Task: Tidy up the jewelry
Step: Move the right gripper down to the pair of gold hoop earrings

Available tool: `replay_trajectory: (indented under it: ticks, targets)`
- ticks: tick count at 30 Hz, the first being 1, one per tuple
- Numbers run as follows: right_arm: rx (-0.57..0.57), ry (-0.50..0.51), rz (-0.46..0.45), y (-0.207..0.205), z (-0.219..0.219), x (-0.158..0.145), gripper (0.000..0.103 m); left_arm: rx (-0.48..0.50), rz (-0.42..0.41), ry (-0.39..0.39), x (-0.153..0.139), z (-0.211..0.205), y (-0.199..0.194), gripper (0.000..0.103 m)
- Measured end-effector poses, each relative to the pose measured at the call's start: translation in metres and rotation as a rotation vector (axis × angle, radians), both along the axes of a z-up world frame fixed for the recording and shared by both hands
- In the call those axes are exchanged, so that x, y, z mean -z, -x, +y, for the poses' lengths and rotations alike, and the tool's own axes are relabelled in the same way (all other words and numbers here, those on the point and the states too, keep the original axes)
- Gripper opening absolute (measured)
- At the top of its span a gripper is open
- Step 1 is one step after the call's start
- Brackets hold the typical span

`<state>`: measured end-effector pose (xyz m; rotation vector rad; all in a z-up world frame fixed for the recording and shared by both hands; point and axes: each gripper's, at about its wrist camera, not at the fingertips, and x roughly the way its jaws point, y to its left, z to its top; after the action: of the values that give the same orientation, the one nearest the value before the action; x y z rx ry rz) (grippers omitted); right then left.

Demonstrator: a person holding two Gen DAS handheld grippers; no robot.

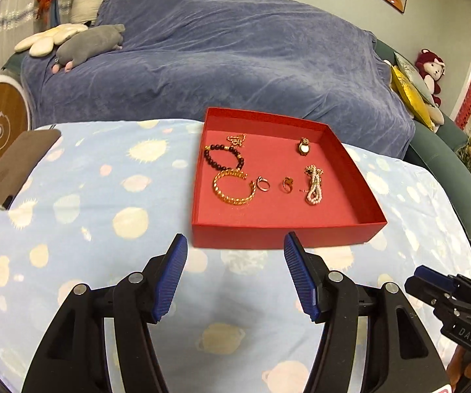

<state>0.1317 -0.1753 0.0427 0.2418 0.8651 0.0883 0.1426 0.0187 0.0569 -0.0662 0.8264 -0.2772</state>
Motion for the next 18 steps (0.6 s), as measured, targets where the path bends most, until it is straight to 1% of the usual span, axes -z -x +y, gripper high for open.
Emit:
replay_trajectory:
  ticks: [5,7,9,11,13,18]
  targets:
    - [-0.022,-0.001,0.019,0.026,0.023,0.017,0.035,-0.027,0.012,-0.013,0.012,0.011,0.031,0.059]
    - [-0.049,-0.015,0.040,0.033,0.034,0.027,0.035,-0.033,0.025,-0.022,0.019,0.014,0.041,0.059]
    - [-0.079,-0.008,0.060,0.038,0.047,0.038,0.035,-0.036,0.046,-0.020,0.027,0.018,0.047,0.059]
    - [-0.106,0.019,0.073,0.039,0.059,0.045,0.034,-0.039,0.060,-0.025,0.033,0.020,0.050,0.059]
    - [-0.115,0.042,0.070,0.037,0.065,0.047,0.033,-0.043,0.056,-0.031,0.034,0.022,0.051,0.059]
    - [-0.113,0.028,0.081,0.028,0.066,0.053,0.028,-0.054,0.047,-0.012,0.030,0.026,0.050,0.059]
